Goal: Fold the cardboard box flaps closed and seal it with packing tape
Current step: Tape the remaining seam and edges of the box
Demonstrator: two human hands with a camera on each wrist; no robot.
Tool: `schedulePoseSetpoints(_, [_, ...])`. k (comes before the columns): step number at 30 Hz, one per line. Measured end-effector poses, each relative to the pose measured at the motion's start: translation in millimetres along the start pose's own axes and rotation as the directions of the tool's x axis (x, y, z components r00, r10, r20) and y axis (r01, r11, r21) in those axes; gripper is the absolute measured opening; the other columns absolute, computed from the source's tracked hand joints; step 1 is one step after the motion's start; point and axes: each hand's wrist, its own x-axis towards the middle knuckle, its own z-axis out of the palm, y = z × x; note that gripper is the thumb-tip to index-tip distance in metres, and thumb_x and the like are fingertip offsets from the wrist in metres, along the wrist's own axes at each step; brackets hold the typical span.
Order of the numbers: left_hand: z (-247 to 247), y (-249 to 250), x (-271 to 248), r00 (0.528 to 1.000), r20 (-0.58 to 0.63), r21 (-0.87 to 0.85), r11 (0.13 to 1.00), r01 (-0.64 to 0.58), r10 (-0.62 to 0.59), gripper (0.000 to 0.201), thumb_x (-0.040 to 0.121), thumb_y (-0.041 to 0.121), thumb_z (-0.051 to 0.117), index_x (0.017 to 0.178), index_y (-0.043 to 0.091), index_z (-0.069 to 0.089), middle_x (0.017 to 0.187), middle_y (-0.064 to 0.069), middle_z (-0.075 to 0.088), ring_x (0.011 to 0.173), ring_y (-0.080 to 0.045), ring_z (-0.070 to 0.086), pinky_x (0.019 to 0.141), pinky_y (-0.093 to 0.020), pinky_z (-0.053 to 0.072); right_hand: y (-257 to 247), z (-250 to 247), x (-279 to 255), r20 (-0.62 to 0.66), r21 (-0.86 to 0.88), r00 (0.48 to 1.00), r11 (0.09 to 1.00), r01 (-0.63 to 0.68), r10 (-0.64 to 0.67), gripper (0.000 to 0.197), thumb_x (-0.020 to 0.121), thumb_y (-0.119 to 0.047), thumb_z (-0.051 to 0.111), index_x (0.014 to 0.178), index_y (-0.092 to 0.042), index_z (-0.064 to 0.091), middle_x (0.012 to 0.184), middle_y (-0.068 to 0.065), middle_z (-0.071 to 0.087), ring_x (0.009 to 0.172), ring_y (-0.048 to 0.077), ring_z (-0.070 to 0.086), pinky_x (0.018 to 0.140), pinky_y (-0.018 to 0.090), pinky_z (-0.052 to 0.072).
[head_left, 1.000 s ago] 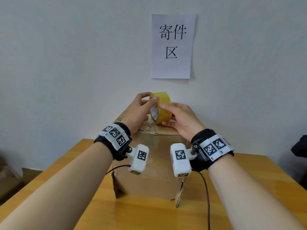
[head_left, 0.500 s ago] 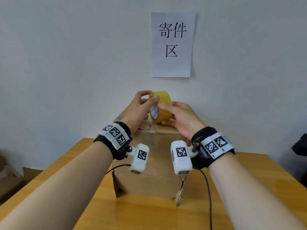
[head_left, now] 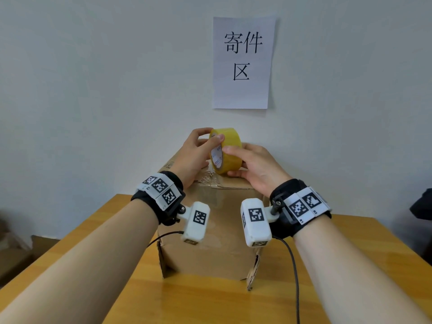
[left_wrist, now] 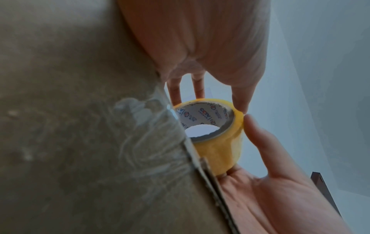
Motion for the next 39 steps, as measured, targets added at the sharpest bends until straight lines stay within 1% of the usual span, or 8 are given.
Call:
schedulePoseSetpoints(5, [1.2, 2.0, -0.3, 1.0, -0.023, -0.037, 0.999, 0.02, -0.021, 0.042, 0.091, 0.049, 0.063, 0.129, 0.032, 0.054, 0.118, 0.006, 0.065, 0.107, -0.021, 0.067, 0.097, -0.04, 0.05, 2.0, -2.1, 0.4, 0.013, 0.001, 1.0, 1.0, 0.026, -0.026, 0.011, 0.088, -0.007, 0.07, 0.096, -0.012, 0.065, 0.099, 0.013, 0.07, 0.082, 0.022, 0.067, 0.065, 0.029, 0.052])
schedulePoseSetpoints(8, [1.3, 4.2, -1.9, 0.999, -0.03, -0.073, 0.997, 0.015, -0.017, 0.037, 0.095, 0.046, 0.06, 0.129, 0.035, 0.054, 0.122, 0.006, 0.064, 0.109, -0.019, 0.067, 0.091, -0.037, 0.05, 4.4, -4.1, 1.5, 0.039, -0.01, 0.998, 0.999, 0.046, -0.045, 0.02, 0.085, -0.002, 0.073, 0.098, -0.013, 0.064, 0.096, 0.01, 0.071, 0.08, 0.021, 0.062, 0.057, 0.025, 0.041])
schedulePoseSetpoints(11, [-0.6, 3.7, -5.6, 0.988, -0.126, -0.08, 0.992, -0.097, 0.087, 0.03, 0.092, 0.043, 0.065, 0.121, 0.039, 0.057, 0.13, 0.01, 0.06, 0.115, -0.013, 0.062, 0.09, -0.045, 0.053, 5.2, -6.7, 2.3, 0.022, 0.074, 0.999, 0.997, 0.035, -0.037, 0.02, 0.084, -0.003, 0.075, 0.099, -0.012, 0.065, 0.086, 0.002, 0.073, 0.072, 0.014, 0.06, 0.051, 0.022, 0.033])
schedulePoseSetpoints(14, [-0.4, 3.9, -9.9, 0.97, -0.159, -0.06, 0.979, -0.195, 0.184, 0.023, 0.09, 0.032, 0.071, 0.112, 0.033, 0.066, 0.116, 0.023, 0.065, 0.107, -0.006, 0.065, 0.088, -0.045, 0.058, 6.5, -8.4, 4.0, -0.055, 0.103, 0.997, 0.993, 0.061, -0.055, 0.02, 0.083, -0.004, 0.076, 0.099, -0.01, 0.066, 0.081, -0.001, 0.073, 0.077, 0.017, 0.063, 0.053, 0.024, 0.036])
schedulePoseSetpoints(18, [4.6, 0.2, -12.0, 0.945, -0.087, -0.003, 0.949, -0.317, 0.315, 0.028, 0.081, 0.024, 0.08, 0.108, 0.027, 0.074, 0.122, 0.012, 0.068, 0.116, -0.008, 0.063, 0.098, -0.044, 0.053, 7.4, -7.5, 5.0, -0.103, 0.082, 0.992, 0.993, 0.087, -0.078, 0.028, 0.079, 0.002, 0.077, 0.078, -0.017, 0.057, 0.087, 0.002, 0.069, 0.084, 0.02, 0.065, 0.061, 0.028, 0.039])
schedulePoseSetpoints(22, [4.6, -4.4, -10.9, 0.912, -0.103, 0.103, 0.916, -0.387, 0.397, 0.032, 0.081, 0.022, 0.081, 0.108, 0.037, 0.071, 0.123, 0.01, 0.064, 0.113, -0.004, 0.062, 0.101, -0.032, 0.051, 8.6, -7.7, 5.6, -0.129, 0.109, 0.989, 0.99, 0.089, -0.074, 0.032, 0.079, 0.002, 0.078, 0.073, -0.017, 0.053, 0.085, 0.002, 0.068, 0.082, 0.02, 0.062, 0.054, 0.026, 0.036])
schedulePoseSetpoints(31, [4.7, -9.3, -7.1, 0.879, -0.112, 0.348, 0.847, -0.402, 0.464, 0.008, 0.085, 0.025, 0.076, 0.09, 0.031, 0.077, 0.116, 0.008, 0.059, 0.113, 0.003, 0.052, 0.094, -0.003, 0.033, 12.3, -4.8, 7.2, -0.15, 0.004, 0.983, 0.995, 0.104, -0.102, 0.024, 0.078, -0.002, 0.08, 0.076, -0.017, 0.062, 0.088, 0.005, 0.068, 0.086, 0.023, 0.063, 0.057, 0.026, 0.04])
schedulePoseSetpoints(39, [5.7, -9.8, -8.6, 0.873, -0.104, 0.375, 0.832, -0.41, 0.477, 0.021, 0.086, 0.027, 0.075, 0.107, 0.03, 0.072, 0.115, 0.006, 0.057, 0.108, -0.004, 0.059, 0.094, -0.014, 0.044, 14.7, -5.3, 11.6, -0.167, 0.009, 0.983, 0.997, 0.081, -0.079, 0.023, 0.078, -0.005, 0.081, 0.078, -0.015, 0.061, 0.095, 0.01, 0.067, 0.088, 0.024, 0.063, 0.056, 0.024, 0.042])
